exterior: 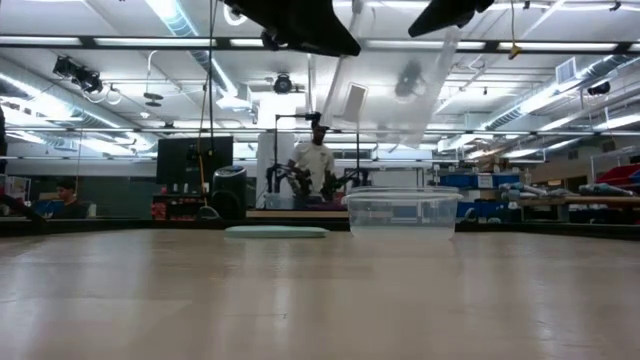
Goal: Roll bandage
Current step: Open the transparent zip lock bag
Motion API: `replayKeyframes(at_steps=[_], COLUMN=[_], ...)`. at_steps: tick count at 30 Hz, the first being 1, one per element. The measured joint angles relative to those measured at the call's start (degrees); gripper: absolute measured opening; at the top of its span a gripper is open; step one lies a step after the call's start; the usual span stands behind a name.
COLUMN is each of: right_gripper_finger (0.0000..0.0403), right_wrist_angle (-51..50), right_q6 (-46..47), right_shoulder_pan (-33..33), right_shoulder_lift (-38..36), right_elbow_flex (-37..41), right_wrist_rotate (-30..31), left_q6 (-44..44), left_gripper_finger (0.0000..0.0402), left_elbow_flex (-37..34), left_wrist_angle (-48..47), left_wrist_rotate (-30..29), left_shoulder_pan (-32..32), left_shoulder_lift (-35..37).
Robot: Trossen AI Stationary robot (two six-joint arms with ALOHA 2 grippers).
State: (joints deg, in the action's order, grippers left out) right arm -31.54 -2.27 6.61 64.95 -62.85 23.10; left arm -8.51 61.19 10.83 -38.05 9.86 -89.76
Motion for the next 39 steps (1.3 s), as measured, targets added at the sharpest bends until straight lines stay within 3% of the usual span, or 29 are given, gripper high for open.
replayKeyframes(at_steps=[3, 8, 15, 22, 30, 35, 39], right_gripper_finger=[0.0, 0.0, 0.0003, 0.0069, 0.0129, 0.0131, 0.0131], right_wrist_angle=[0.0, 0.3, 0.5, -0.8, 4.9, 9.1, 11.6], right_q6=[1.1, 2.3, 2.5, 2.5, 3.6, 1.9, 0.5], right_shoulder_pan=[0.5, 1.5, 2.3, 2.8, 2.8, 2.7, 1.8], right_shoulder_lift=[0.0, 0.3, 0.7, -0.1, 1.6, 5.1, 6.3], right_elbow_flex=[0.0, 0.0, 0.0, 0.0, 0.8, 2.7, 2.8], right_wrist_rotate=[-1.1, -2.3, -3.6, -4.9, -8.4, -8.2, -7.7], left_q6=[-0.1, 0.5, 3.0, 6.7, 10.7, 13.0, 13.3], left_gripper_finger=[0.0122, 0.0014, 0.0003, 0.0001, 0.0001, 0.0, 0.0], left_elbow_flex=[0.0, 0.0, 0.3, 4.8, 12.1, 12.3, 12.3], left_wrist_angle=[-0.2, -0.2, -4.0, -18.2, -33.2, -33.1, -33.2], left_wrist_rotate=[-1.3, -1.1, -0.7, 0.4, 13.4, 19.8, 21.3], left_shoulder_pan=[0.2, -0.2, -0.8, -0.9, -2.7, -4.3, -4.8], left_shoulder_lift=[0.0, 0.0, 0.0, 0.0, -0.5, -0.6, -0.6])
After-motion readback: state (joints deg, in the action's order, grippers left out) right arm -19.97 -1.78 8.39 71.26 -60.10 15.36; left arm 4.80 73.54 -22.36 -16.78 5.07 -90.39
